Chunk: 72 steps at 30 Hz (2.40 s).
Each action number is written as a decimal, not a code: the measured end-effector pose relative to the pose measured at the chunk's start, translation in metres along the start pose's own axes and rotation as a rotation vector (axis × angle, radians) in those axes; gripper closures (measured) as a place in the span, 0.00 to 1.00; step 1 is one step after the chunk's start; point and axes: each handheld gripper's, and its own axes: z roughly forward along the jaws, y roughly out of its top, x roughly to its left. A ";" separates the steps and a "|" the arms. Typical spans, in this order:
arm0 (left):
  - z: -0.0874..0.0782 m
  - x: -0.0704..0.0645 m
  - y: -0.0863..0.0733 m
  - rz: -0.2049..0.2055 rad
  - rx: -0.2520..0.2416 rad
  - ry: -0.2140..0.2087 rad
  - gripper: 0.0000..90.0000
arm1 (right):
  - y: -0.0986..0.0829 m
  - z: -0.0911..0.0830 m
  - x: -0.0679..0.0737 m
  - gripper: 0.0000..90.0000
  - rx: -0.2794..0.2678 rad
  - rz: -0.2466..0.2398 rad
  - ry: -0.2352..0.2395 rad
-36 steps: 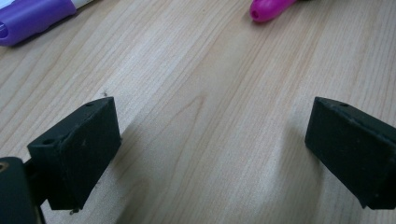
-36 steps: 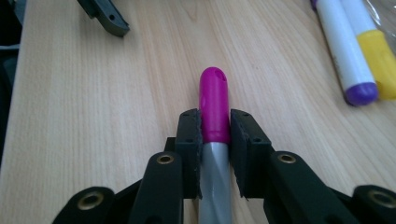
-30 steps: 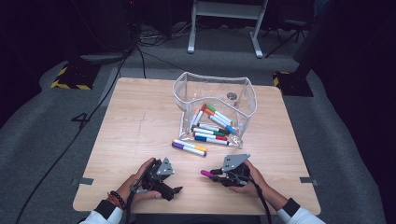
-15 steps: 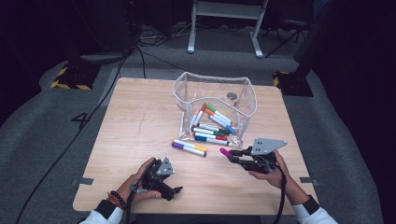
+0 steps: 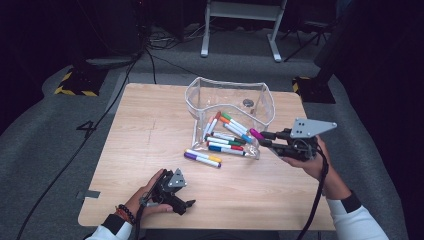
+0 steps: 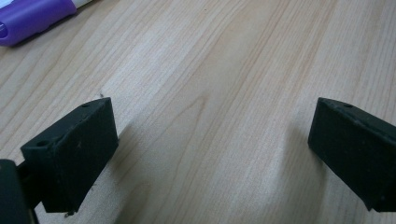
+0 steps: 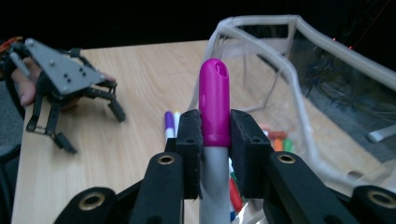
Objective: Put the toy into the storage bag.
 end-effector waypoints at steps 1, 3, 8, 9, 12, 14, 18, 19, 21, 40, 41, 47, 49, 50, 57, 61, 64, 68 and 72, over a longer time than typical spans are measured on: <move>0.000 0.000 0.000 0.001 0.000 0.000 0.02 | 0.005 0.000 -0.002 0.83 0.005 -0.010 -0.004; 0.000 0.000 0.000 0.001 -0.001 0.000 0.02 | 0.026 0.001 -0.011 0.83 0.000 -0.030 -0.015; 0.000 0.000 0.000 0.000 0.000 0.000 0.02 | 0.046 0.007 -0.025 0.83 -0.007 -0.029 -0.035; 0.000 0.000 0.000 0.001 -0.001 0.000 0.02 | 0.052 0.011 -0.030 0.83 -0.009 -0.024 -0.035; 0.000 0.000 0.000 0.001 -0.001 0.000 0.02 | 0.058 0.018 -0.037 0.83 -0.003 -0.021 -0.042; 0.000 0.000 0.000 0.001 -0.001 0.000 0.02 | 0.065 0.029 -0.047 0.83 0.019 -0.032 -0.055; 0.000 0.000 0.000 0.000 0.001 0.001 0.02 | 0.067 0.046 -0.064 0.83 0.037 -0.003 -0.055; 0.000 0.000 0.000 0.001 -0.001 0.000 0.02 | 0.067 0.046 -0.064 0.83 0.037 -0.003 -0.055; 0.000 0.000 0.000 0.001 0.000 0.000 0.02 | 0.065 0.060 -0.075 0.83 0.077 0.006 -0.071; 0.000 0.000 0.000 0.001 -0.002 0.000 0.02 | 0.041 0.117 -0.104 0.83 0.348 0.098 -0.128; 0.000 0.000 0.000 0.000 0.000 0.000 0.02 | 0.040 0.119 -0.104 0.83 0.366 0.099 -0.127; 0.000 0.000 0.000 0.001 -0.001 0.000 0.02 | 0.034 0.129 -0.105 0.83 0.469 0.109 -0.097; 0.000 0.000 0.000 0.001 -0.001 0.000 0.02 | 0.034 0.129 -0.105 0.83 0.469 0.113 -0.094; 0.000 0.000 0.000 0.001 -0.003 0.000 0.02 | 0.034 0.130 -0.104 0.83 0.473 0.114 -0.081; 0.000 0.000 0.000 0.001 -0.001 0.000 0.02 | 0.037 0.135 -0.094 0.69 0.528 0.064 -0.011; 0.000 0.000 0.000 0.001 -0.001 0.000 0.02 | 0.036 0.130 -0.095 0.60 0.485 0.080 -0.042; 0.000 0.000 0.000 0.000 -0.002 0.000 0.02 | 0.036 0.123 -0.097 0.57 0.453 0.096 -0.081; 0.000 0.000 -0.001 -0.001 -0.002 0.002 0.02 | 0.035 0.105 -0.097 0.54 0.358 0.116 -0.101; -0.003 0.002 -0.003 0.000 0.000 0.001 0.02 | 0.032 0.084 -0.095 0.52 0.245 0.140 -0.095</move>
